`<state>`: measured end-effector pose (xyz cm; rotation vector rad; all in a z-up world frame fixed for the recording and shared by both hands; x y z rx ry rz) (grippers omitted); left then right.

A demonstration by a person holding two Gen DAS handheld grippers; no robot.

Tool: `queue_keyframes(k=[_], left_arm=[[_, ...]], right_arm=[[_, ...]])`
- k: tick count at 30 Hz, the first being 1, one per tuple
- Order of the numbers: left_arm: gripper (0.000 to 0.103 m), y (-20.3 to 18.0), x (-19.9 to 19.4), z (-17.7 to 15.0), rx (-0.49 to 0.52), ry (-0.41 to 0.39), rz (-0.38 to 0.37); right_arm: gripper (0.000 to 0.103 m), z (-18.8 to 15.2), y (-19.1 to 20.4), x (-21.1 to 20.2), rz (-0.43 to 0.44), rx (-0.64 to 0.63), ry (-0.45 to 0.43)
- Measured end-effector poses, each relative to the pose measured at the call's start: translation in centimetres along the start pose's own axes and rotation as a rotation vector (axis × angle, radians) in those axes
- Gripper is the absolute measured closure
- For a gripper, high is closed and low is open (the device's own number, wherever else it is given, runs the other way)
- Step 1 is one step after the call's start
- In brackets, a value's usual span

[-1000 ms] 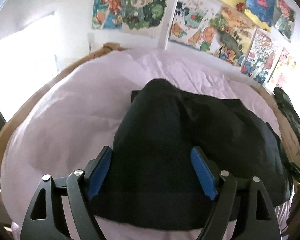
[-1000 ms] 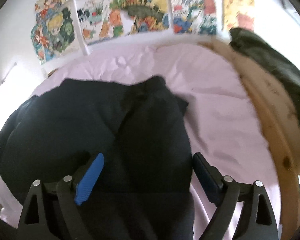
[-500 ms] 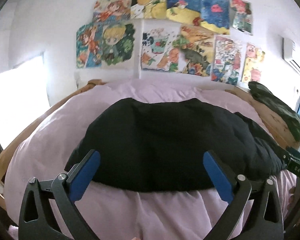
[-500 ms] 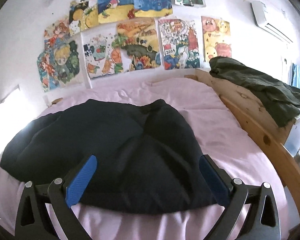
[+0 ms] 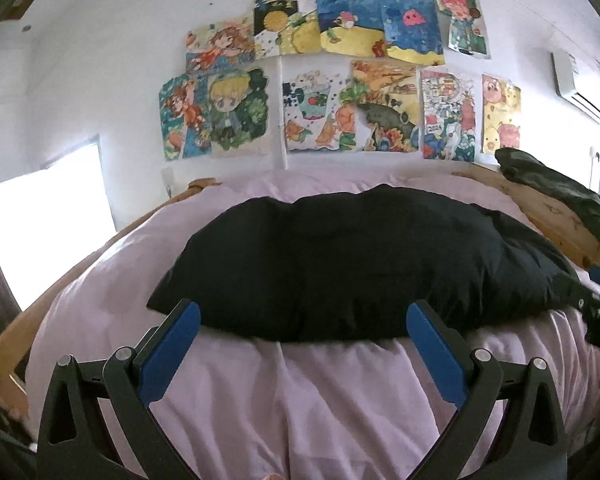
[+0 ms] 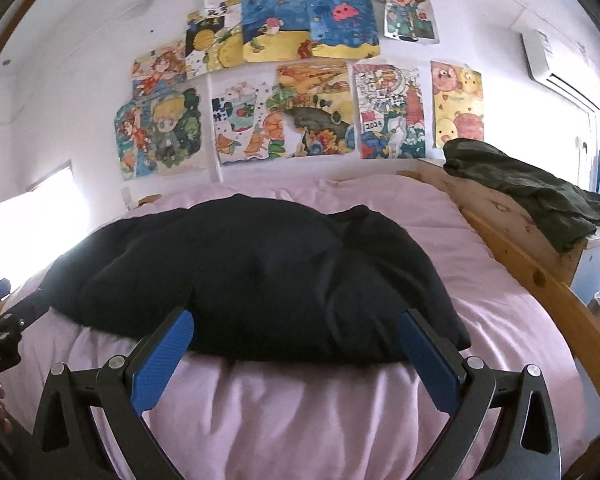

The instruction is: Fold large clothes

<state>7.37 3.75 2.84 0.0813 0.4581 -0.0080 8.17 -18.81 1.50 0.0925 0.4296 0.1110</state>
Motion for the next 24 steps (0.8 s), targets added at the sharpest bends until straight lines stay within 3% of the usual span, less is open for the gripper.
queue_keyframes(k=[6,24], left_arm=[[0.002,0.9,0.0,-1.1,-0.056,0.008,0.023],[0.002,1.0,-1.5,-2.1,-0.039,0.002,0.052]], right_arm=[[0.0,-1.2,0.9,-0.1,0.009,-0.026,0.01],[0.0,-1.8,2.0,-1.0,0.079,-0.015,-0.012]])
Point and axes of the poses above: each gripper's, at about its wrist camera, not at the fingertips, and x roughly the way its jaws point, y to its left, z to its top, the point moved 5 cm from there along x, roughly the way its jaws point, and after that the axes turned 3 degrees about z, right-handed, at the moved point
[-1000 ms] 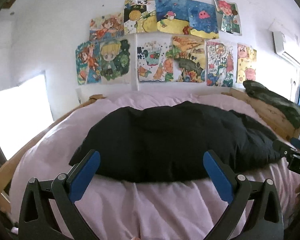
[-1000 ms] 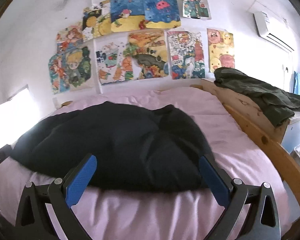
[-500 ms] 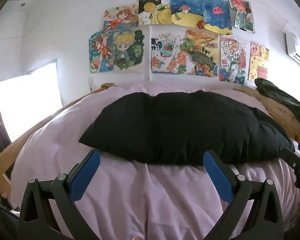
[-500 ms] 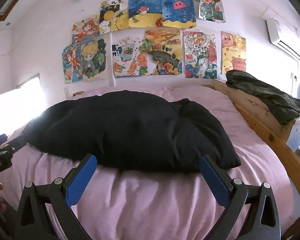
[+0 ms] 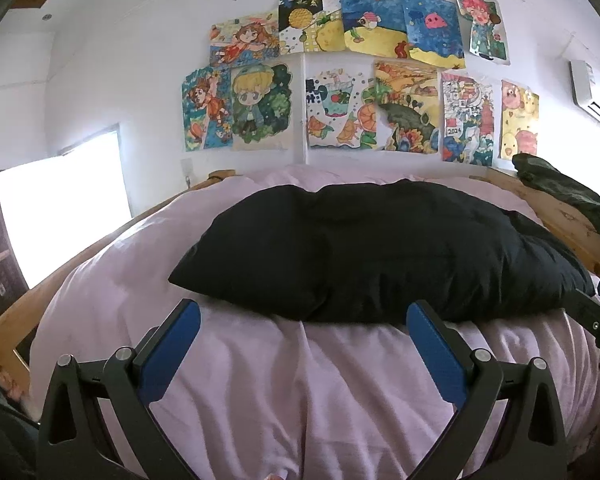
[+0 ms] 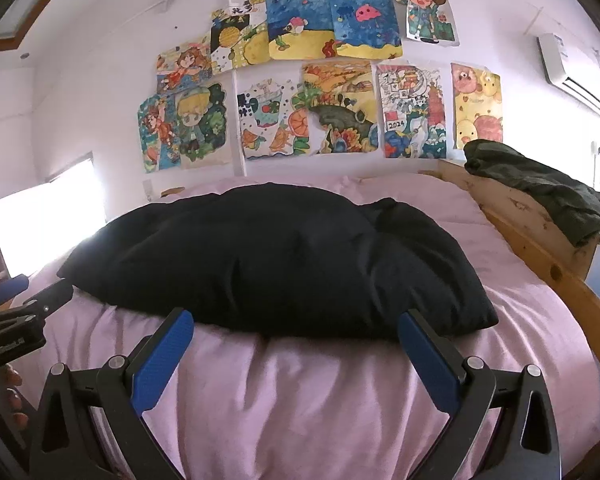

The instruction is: Fold large clothes

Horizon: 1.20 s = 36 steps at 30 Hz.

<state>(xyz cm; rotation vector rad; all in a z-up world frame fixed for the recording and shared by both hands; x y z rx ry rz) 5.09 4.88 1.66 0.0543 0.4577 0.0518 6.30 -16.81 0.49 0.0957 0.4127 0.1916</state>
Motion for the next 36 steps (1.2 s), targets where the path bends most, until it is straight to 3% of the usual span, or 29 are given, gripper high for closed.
queue_keyframes(k=[14,36], left_arm=[[0.002,-0.47,-0.68,0.12,0.041,-0.038,-0.011],[0.002,-0.88,0.12,-0.1,0.062,-0.014,-0.011]], right_arm=[[0.0,-0.61,0.32,0.16,0.014,0.014,0.008],[0.0,-0.76,0.53,0.88,0.012,0.019,0.032]])
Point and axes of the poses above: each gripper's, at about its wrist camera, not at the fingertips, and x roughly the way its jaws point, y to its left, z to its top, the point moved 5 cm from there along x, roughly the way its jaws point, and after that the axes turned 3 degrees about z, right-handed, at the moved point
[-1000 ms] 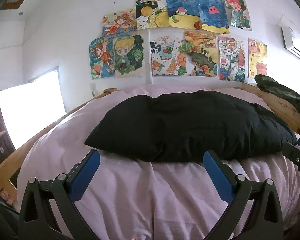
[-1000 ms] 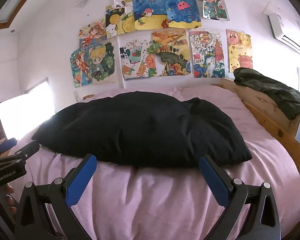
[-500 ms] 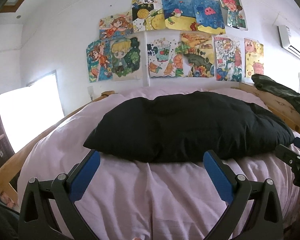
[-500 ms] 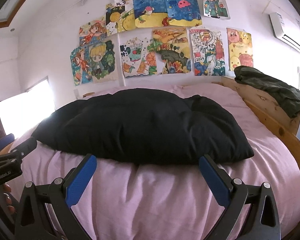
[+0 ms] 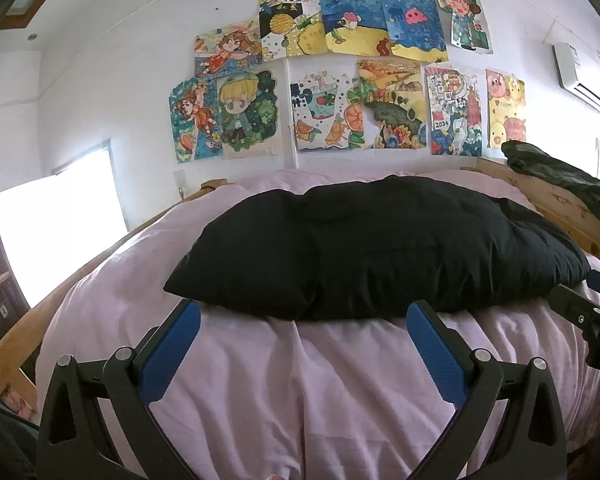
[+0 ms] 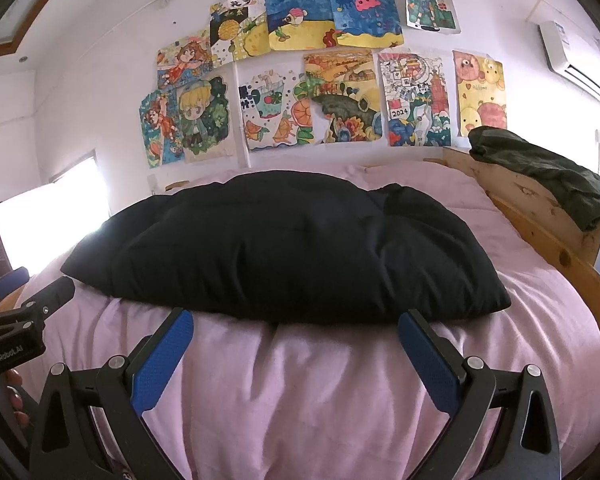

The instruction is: Fold large clothes

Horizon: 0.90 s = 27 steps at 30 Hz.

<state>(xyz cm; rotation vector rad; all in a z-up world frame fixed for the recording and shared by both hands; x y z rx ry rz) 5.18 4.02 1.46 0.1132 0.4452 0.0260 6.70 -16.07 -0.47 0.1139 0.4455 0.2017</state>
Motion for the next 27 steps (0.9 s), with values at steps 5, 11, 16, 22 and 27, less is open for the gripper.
queue_keyframes(k=[5,11,16,22,27], left_arm=[[0.002,0.06,-0.06,0.01,0.0,-0.002,0.0],[0.002,0.01,-0.08,0.01,0.002,-0.001,0.0],[0.002,-0.09,-0.12,0.01,0.001,-0.001,0.002],[0.002,-0.04,-0.11,0.01,0.003,0.0,0.001],[0.002,-0.02,-0.07,0.04,0.0,-0.001,0.001]], right_arm=[[0.0,-0.01,-0.08,0.02,0.001,0.0,-0.002],[0.0,0.01,-0.25,-0.05,0.002,0.0,0.001],[0.0,0.01,-0.29,-0.05,0.003,-0.002,0.0],[0.0,0.06,-0.39,-0.1,0.004,-0.001,0.001],[0.0,0.05,-0.39,-0.09,0.004,-0.003,0.0]])
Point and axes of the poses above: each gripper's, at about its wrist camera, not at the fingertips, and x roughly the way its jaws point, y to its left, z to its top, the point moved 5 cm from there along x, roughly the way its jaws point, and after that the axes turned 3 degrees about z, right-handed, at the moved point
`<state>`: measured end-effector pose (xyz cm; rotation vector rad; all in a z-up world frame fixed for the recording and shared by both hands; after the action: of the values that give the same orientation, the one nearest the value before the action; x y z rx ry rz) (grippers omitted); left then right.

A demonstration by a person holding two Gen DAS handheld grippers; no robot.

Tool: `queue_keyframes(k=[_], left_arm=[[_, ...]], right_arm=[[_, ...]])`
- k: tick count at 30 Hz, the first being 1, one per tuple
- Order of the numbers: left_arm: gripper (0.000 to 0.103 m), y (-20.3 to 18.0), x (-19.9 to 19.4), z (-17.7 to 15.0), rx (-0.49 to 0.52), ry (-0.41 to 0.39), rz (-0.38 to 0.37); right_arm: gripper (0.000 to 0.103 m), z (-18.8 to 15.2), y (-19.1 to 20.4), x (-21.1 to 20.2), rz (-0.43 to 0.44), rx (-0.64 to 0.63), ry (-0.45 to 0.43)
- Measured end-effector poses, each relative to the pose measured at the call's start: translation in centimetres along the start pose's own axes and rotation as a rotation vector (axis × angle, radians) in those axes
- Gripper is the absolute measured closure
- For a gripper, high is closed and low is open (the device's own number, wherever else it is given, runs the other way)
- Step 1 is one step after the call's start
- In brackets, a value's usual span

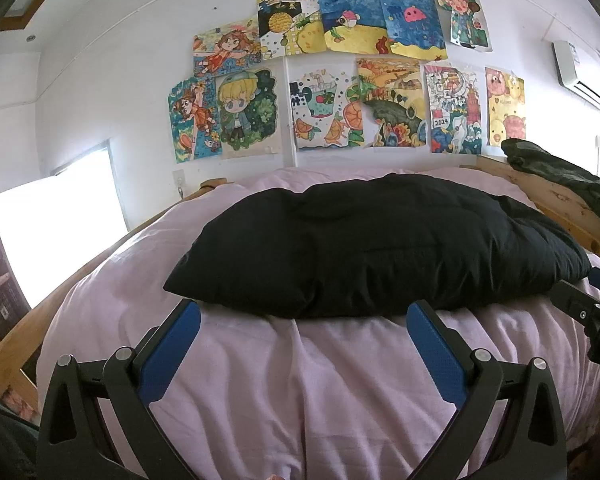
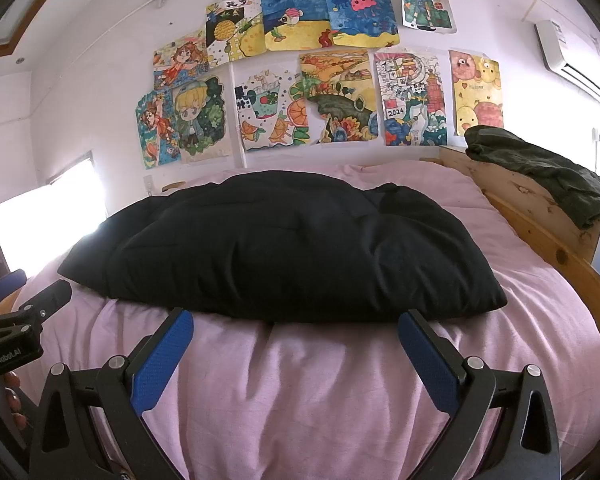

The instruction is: Fold large clothes

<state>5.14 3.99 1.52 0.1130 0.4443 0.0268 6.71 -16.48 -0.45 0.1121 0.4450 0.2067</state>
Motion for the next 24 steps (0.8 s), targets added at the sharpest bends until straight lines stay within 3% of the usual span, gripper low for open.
queue_keyframes(k=[24], left_arm=[[0.002,0.67,0.21,-0.03,0.007,-0.002,-0.003]], right_arm=[[0.0,0.01,0.03,0.05,-0.001,0.002,0.002]])
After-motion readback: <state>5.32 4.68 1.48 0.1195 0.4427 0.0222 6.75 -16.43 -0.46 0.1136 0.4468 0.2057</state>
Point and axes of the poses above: each gripper's, at about its wrist camera, not at the fingertips, and x roughly the way its jaws point, y to its left, z to its top, the point moved 5 cm from there along x, roughly the way its jaws point, and after that the axes turned 3 degrees about z, right-handed, at the moved point
